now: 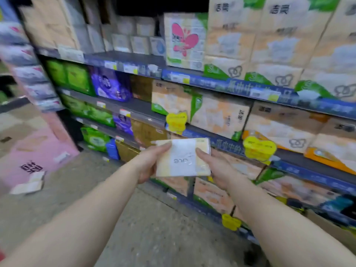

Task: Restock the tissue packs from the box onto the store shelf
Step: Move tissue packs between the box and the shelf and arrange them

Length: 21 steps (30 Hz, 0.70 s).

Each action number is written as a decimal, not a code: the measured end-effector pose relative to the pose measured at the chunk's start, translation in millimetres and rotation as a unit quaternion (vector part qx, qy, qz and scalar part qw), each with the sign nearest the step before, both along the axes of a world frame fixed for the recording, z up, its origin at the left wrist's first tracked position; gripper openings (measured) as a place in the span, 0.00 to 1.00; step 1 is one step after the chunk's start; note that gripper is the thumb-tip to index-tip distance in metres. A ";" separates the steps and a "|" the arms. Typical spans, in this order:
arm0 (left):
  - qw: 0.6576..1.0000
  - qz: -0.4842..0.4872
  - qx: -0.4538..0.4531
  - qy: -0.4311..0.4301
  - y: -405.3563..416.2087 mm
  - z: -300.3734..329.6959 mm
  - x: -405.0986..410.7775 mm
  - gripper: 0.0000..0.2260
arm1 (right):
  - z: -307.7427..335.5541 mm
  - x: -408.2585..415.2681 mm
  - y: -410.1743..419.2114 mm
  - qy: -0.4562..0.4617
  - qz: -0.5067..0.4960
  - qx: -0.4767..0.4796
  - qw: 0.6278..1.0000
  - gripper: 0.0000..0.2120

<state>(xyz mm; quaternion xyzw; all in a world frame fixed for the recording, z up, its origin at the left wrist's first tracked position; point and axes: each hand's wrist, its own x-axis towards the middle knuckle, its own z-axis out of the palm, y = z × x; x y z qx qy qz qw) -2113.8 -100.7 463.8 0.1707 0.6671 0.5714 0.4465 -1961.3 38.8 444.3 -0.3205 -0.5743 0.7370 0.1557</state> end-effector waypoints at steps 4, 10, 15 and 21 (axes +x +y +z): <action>0.991 0.123 0.035 0.024 -55.8 20.7 -87.9 0.18 | 26.2 -107.8 -47.2 0.027 0.083 0.044 0.995 0.09; 0.979 0.181 0.083 0.052 -69.3 42.3 -191.2 0.12 | 50.7 -217.5 -37.4 0.003 0.218 0.088 0.972 0.12; 0.971 0.170 0.128 0.109 -17.9 74.4 -284.5 0.16 | 82.2 -312.1 23.0 0.014 0.194 0.191 0.962 0.26; 0.972 0.095 0.157 0.143 66.4 132.9 -382.3 0.28 | 140.9 -403.7 111.4 0.056 0.148 0.244 0.957 0.22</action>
